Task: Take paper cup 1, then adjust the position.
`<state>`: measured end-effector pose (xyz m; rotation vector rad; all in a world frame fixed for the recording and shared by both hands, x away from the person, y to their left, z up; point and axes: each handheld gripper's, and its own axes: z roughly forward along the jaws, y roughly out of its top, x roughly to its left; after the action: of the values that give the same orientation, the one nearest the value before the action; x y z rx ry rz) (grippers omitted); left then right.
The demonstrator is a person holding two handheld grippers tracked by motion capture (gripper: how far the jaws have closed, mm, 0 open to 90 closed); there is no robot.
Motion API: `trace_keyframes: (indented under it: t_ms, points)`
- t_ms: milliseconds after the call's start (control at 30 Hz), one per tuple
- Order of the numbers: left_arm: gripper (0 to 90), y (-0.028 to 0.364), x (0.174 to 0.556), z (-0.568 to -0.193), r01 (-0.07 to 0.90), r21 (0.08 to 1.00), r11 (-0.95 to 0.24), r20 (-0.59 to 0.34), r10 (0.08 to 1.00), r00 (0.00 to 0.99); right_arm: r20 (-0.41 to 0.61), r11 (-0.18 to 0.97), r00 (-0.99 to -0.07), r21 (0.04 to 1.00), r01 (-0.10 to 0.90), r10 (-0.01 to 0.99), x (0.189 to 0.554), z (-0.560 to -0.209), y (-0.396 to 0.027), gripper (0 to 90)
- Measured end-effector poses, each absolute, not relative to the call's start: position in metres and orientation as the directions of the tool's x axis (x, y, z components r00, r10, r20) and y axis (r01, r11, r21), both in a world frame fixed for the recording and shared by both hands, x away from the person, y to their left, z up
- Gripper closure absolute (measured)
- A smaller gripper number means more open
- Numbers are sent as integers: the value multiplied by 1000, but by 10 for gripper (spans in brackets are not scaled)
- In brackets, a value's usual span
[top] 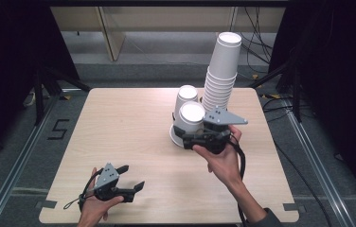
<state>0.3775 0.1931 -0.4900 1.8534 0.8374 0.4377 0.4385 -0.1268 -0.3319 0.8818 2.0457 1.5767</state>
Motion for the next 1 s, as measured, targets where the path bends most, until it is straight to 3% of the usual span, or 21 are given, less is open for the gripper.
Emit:
trace_keyframes:
  t_ms: [500, 1000]
  points:
    - [145, 190, 373, -486, 266, 932, -246, -17, 703, 711, 89, 250, -781, 919, 303, 619, 432, -393, -111, 178]
    - [144, 185, 368, -486, 240, 940, -243, -14, 675, 738, 151, 253, -796, 899, 357, 586, 429, -416, -100, 178]
